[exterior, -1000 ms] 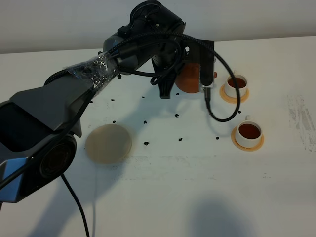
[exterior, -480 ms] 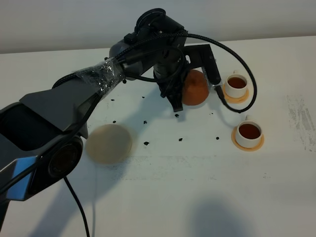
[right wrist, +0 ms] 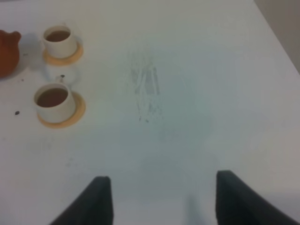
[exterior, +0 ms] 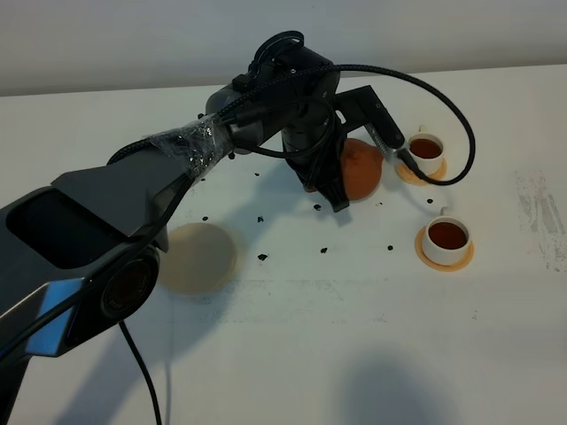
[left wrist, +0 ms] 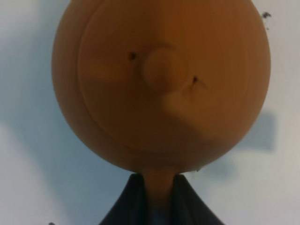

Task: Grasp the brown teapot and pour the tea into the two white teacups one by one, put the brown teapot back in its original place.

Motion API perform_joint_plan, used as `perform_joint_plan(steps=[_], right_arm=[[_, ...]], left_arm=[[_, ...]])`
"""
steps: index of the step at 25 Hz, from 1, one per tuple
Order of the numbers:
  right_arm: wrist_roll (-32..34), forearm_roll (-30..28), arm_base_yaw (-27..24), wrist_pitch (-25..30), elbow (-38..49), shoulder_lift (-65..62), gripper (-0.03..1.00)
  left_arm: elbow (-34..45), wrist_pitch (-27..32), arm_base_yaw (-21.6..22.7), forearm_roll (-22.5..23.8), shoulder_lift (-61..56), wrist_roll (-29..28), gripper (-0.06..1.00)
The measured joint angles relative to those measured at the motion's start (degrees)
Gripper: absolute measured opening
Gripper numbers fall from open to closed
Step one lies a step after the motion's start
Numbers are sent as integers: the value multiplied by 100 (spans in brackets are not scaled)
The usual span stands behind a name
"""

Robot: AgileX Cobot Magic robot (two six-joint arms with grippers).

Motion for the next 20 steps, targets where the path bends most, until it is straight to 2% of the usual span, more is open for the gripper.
perform_joint_plan(steps=[5, 14, 20], right_arm=[[0, 0, 0, 0, 0, 0, 47], [0, 0, 0, 0, 0, 0, 47], [0, 0, 0, 0, 0, 0, 47]], left_arm=[[-76, 72, 0, -7, 0, -213, 9], [-630, 1098, 46, -38, -169, -336, 9], [-638, 1160, 331, -100, -379, -406, 9]])
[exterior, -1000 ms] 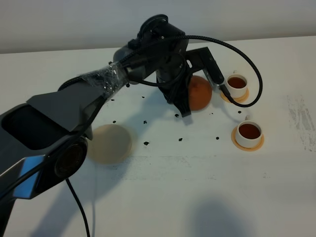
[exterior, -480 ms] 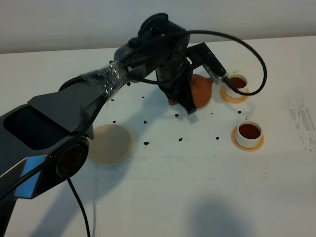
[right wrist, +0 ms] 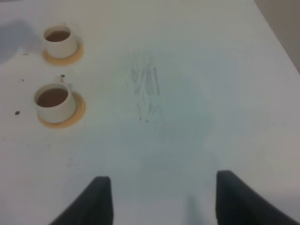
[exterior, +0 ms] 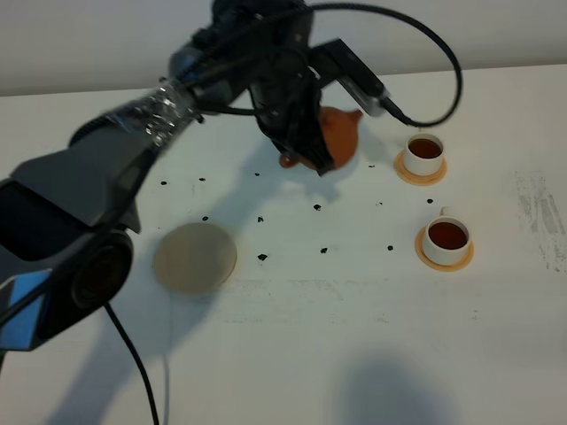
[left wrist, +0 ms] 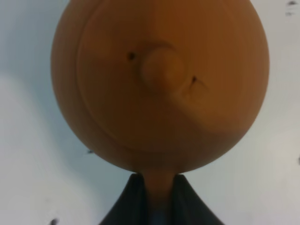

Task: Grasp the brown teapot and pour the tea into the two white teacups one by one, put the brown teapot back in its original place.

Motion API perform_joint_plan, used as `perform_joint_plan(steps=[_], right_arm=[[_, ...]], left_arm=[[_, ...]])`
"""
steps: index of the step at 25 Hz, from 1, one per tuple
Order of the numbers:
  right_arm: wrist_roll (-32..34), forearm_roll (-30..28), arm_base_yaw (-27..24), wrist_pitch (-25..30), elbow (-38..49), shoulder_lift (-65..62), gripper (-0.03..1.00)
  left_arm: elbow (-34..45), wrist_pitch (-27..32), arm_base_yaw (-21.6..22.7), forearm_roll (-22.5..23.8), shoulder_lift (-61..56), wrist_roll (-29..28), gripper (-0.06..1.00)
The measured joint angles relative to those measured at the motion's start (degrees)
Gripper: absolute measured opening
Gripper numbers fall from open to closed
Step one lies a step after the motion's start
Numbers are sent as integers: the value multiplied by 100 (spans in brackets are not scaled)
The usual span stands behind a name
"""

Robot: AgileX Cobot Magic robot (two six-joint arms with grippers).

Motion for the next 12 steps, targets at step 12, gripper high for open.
perform_joint_plan(steps=[12], right_arm=[[0, 0, 0, 0, 0, 0, 47]], left_arm=[[-4, 2, 414, -150, -162, 43, 9]])
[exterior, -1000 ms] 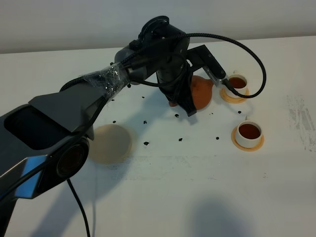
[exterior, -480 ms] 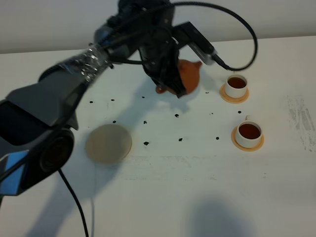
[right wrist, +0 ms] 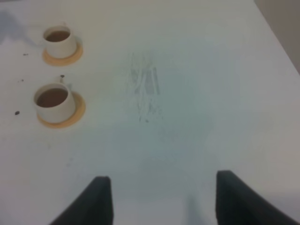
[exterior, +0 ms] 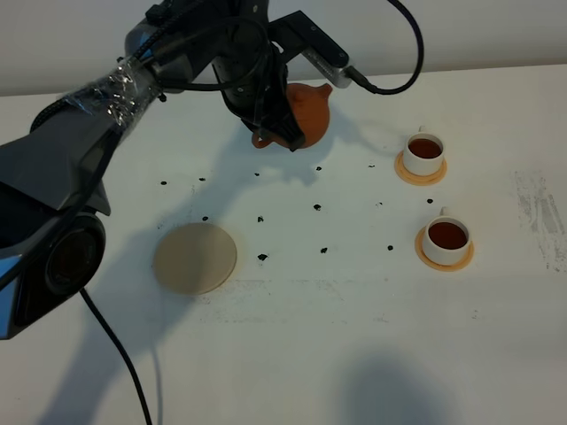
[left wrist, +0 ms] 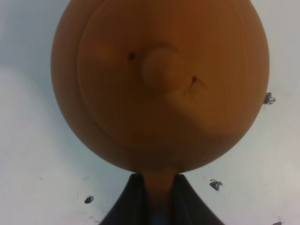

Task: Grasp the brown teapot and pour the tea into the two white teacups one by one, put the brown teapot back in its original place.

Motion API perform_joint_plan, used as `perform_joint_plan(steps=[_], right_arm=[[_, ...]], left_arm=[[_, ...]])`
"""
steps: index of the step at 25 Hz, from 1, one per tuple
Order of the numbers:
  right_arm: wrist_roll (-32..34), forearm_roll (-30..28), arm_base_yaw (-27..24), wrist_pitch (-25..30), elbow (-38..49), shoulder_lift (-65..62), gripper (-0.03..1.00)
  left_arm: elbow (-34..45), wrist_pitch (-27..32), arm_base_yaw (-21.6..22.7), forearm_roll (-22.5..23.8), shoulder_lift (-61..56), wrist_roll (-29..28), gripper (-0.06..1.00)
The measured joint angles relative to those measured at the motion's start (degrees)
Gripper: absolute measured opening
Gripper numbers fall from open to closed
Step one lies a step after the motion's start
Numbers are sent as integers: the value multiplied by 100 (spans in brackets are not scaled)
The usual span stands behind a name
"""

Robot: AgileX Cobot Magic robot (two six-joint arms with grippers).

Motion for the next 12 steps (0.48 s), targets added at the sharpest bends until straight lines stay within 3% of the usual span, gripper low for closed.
perform_joint_plan(steps=[7, 12], right_arm=[[0, 0, 0, 0, 0, 0, 47], [0, 0, 0, 0, 0, 0, 47]], left_arm=[[86, -23, 30, -350, -77, -41, 9], [1375, -733, 86, -257, -799, -158, 9]])
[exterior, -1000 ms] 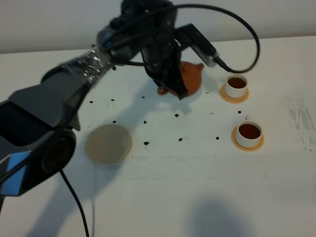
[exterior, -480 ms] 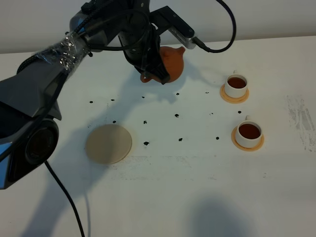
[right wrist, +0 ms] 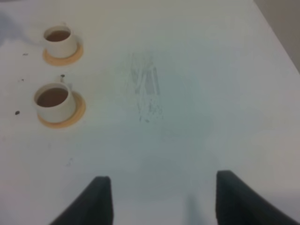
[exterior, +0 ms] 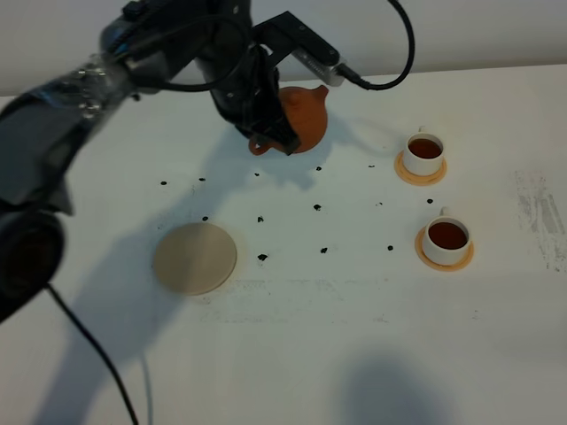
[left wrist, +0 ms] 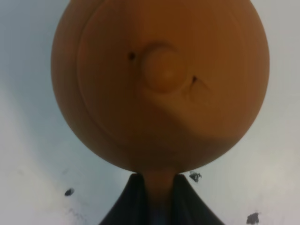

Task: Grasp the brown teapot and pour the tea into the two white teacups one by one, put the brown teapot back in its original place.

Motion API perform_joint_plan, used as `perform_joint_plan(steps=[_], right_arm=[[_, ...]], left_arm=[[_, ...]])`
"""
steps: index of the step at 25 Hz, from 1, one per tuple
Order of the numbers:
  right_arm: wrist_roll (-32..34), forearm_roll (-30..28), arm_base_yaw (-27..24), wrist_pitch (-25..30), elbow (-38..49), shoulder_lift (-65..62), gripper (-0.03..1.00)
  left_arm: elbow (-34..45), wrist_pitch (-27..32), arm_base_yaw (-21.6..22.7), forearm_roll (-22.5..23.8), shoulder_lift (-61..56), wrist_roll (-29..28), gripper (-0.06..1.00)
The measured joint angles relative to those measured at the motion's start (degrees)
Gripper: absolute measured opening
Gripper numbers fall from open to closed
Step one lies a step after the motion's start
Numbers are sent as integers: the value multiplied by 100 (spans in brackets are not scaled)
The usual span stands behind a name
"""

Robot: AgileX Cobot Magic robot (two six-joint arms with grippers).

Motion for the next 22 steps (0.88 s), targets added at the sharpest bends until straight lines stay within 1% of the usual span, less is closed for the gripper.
perform_joint_plan(steps=[6, 9, 12, 16, 19, 22], right_arm=[[0, 0, 0, 0, 0, 0, 47], [0, 0, 0, 0, 0, 0, 47], [0, 0, 0, 0, 0, 0, 47], [0, 0, 0, 0, 0, 0, 47], [0, 0, 0, 0, 0, 0, 47], [0, 0, 0, 0, 0, 0, 47]], left_arm=[[1821, -844, 272, 25, -1193, -399, 9], [2693, -1163, 435, 39, -1726, -634, 9], [3387, -1381, 569, 39, -2144, -834, 9], [4072, -1431, 627, -45, -2382, -996, 9], [4428, -1451, 634, -192, -2477, -1029, 9], [4688, -1548, 634, -233, -2592, -1075, 9]])
